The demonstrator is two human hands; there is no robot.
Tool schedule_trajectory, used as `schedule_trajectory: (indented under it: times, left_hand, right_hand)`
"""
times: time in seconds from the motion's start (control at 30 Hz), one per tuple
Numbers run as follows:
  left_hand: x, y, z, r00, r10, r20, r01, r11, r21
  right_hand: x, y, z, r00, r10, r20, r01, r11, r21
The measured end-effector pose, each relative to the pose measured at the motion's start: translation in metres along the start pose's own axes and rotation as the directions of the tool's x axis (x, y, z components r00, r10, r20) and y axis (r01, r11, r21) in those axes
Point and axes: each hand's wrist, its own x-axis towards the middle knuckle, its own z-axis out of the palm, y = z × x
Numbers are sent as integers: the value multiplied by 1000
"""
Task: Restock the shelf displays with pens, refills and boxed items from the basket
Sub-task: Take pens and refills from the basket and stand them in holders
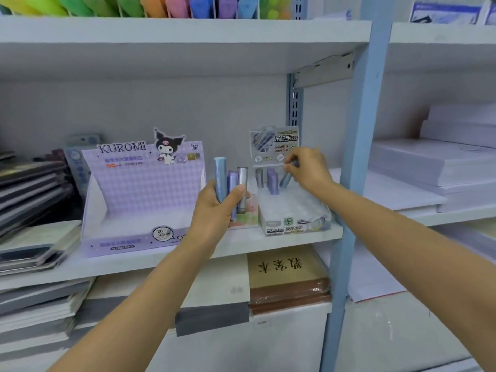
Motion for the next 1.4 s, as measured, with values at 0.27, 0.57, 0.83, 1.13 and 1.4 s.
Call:
schedule_trajectory:
  times: [0.27, 0.57, 0.83, 1.13, 1.4]
  left_hand:
    - [11, -3, -5, 1000, -22, 18, 22, 999, -29]
    - [13, 2, 5, 998, -41, 50, 46, 992, -114]
    - [10, 1, 7, 997, -50, 56, 56, 993, -100]
    - [9, 1, 11, 995, -36, 98, 46, 993, -105]
    - [9, 1, 10, 992, -48, 112, 58, 995, -85]
  right_hand:
    - [3, -2, -20, 971, -17, 239, 5, 999, 49]
    - [9, -8, -28, 999, 27, 40, -37, 963, 268]
    - [-1, 1, -8, 988, -102, 117, 95, 994, 60]
    - [0, 3, -9, 994, -98, 54, 92, 990, 107]
    - [5, 6, -9, 986, -86, 146, 74, 994, 81]
